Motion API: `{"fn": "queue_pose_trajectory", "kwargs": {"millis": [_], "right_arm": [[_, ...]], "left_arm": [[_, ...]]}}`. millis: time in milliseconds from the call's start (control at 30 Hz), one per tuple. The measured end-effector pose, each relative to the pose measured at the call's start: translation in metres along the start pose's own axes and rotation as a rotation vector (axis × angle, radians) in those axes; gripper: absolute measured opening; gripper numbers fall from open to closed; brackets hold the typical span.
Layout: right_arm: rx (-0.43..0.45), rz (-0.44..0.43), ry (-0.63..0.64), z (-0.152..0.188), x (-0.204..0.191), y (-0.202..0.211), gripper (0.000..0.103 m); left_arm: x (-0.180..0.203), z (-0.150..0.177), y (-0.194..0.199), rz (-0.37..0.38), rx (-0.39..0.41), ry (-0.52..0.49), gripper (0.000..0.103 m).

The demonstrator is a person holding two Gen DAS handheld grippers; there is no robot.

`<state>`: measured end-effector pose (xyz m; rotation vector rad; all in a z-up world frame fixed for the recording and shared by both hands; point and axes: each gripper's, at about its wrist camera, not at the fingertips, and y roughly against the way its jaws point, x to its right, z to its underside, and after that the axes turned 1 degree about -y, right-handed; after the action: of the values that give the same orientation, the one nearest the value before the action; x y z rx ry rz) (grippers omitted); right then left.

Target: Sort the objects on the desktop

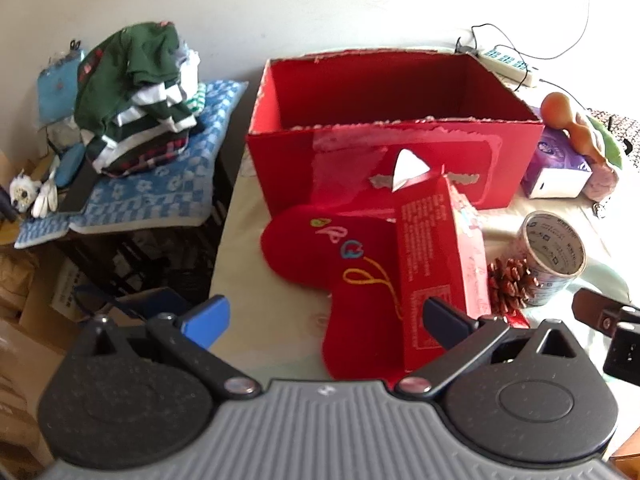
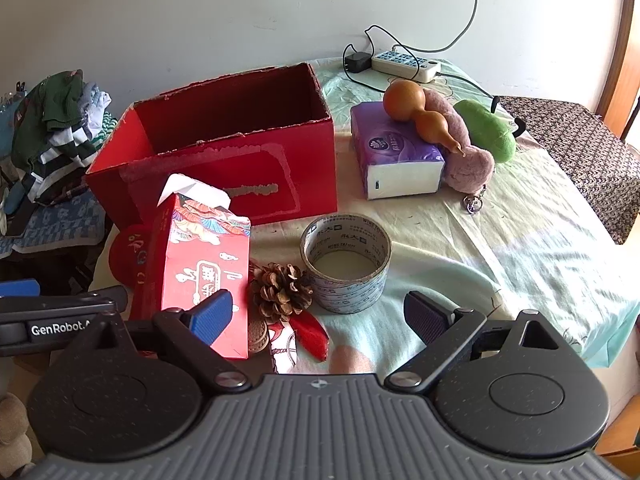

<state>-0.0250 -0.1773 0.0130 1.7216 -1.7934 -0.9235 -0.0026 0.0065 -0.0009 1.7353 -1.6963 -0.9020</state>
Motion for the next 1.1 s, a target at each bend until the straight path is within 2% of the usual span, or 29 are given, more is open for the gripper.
{"fn": "queue_pose_trajectory", "kwargs": {"millis": [200, 300, 633, 1100], "right_arm": [[-0.005, 0.013, 0.016, 0.0, -0.008, -0.001, 0.094], [-0.01, -0.001, -0.009, -0.003, -0.005, -0.001, 0.095], [0.002, 0.013, -0.002, -0.008, -0.01, -0.003, 0.095], [-0.008, 0.024, 0.026, -0.007, -0.015, -0.007, 0.094]], "left_arm": [[-0.017, 0.008, 0.002, 0.081, -0.014, 0.035, 0.102], [-0.001, 0.006, 0.0, 0.037, -0.035, -0.001, 0.102], [0.011, 0.0, -0.006, 0.039, -0.066, -0.038, 0.103], [0.008, 0.001, -0.011, 0.038, -0.108, -0.043, 0.103]]}}
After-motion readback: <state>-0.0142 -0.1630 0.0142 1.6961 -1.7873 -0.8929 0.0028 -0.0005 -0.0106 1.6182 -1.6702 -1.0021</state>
